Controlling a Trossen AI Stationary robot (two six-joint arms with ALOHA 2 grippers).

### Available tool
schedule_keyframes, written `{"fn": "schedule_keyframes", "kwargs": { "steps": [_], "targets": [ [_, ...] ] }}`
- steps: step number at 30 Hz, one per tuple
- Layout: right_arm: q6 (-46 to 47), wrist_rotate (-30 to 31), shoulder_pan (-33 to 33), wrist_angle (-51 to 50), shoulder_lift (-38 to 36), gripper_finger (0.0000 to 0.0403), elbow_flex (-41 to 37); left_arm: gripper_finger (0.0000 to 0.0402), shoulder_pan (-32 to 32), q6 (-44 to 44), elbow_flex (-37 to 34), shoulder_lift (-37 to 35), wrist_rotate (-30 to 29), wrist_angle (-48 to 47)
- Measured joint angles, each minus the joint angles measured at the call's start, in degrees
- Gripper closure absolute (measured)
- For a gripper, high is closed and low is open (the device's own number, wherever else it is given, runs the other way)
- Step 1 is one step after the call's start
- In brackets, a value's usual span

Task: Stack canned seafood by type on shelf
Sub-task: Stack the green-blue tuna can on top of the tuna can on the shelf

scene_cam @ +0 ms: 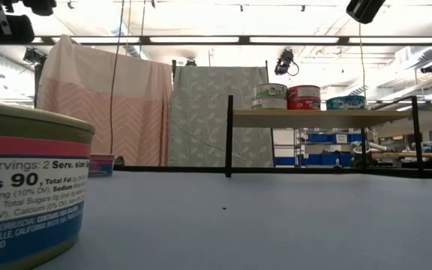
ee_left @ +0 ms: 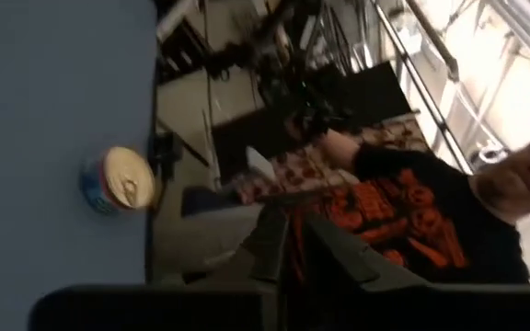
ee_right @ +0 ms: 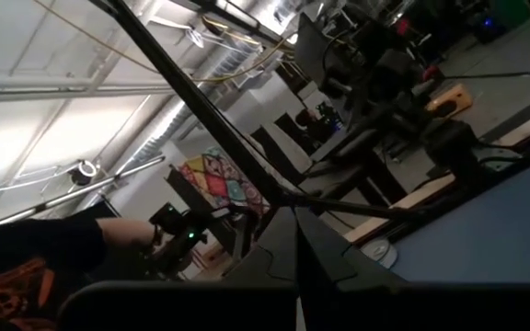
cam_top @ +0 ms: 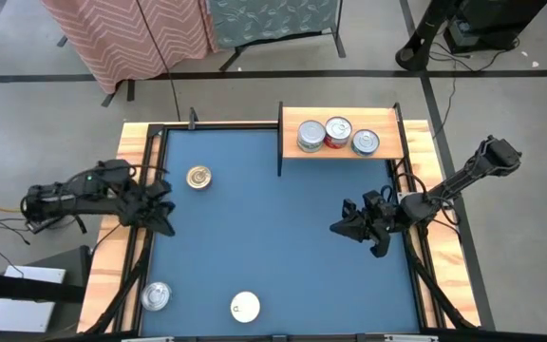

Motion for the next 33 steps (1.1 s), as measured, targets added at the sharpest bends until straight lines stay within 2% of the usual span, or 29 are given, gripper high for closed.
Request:
{"fn": "schedule_keyframes", "kwargs": {
  "steps": [3, 8, 10, 15, 20, 25, 33],
  "targets": [
    [-0.31, 0.62, 0.24, -0.5, 0.0, 0.0399, 0.0, 0.0394, -1.88, 0.07, -0.22, 3.62, 0.26, 4.88],
    [-0.43, 0.76, 0.25, -2.2, 0.0, 0.0399, 0.0, 0.0398, -5.2, -1.07, -0.2, 10.16, -1.42, 16.27],
    [-0.43, 0.74, 0.25, -2.8, 0.0, 0.0399, 0.0, 0.0398, -6.98, -2.19, -0.04, 12.81, -0.35, 17.47],
    [-0.43, 0.63, 0.23, -3.19, 0.0, 0.0399, 0.0, 0.04, -12.38, 0.03, 1.91, 20.3, 5.36, 9.52],
    [-0.43, 0.56, 0.23, -3.98, 0.0, 0.0398, 0.0, 0.04, -16.9, 4.64, 4.84, 25.68, 6.09, 4.65],
    [-0.43, 0.21, 0.23, -4.0, 0.0, 0.0398, 0.0, 0.0401, -20.74, 4.81, 8.75, 29.52, 5.26, 3.56],
    [-0.41, -0.83, 0.21, -5.08, 0.0, 0.0398, 0.0, 0.0401, -29.97, 13.51, 15.46, 37.03, -0.8, -15.15]
  ]
}}
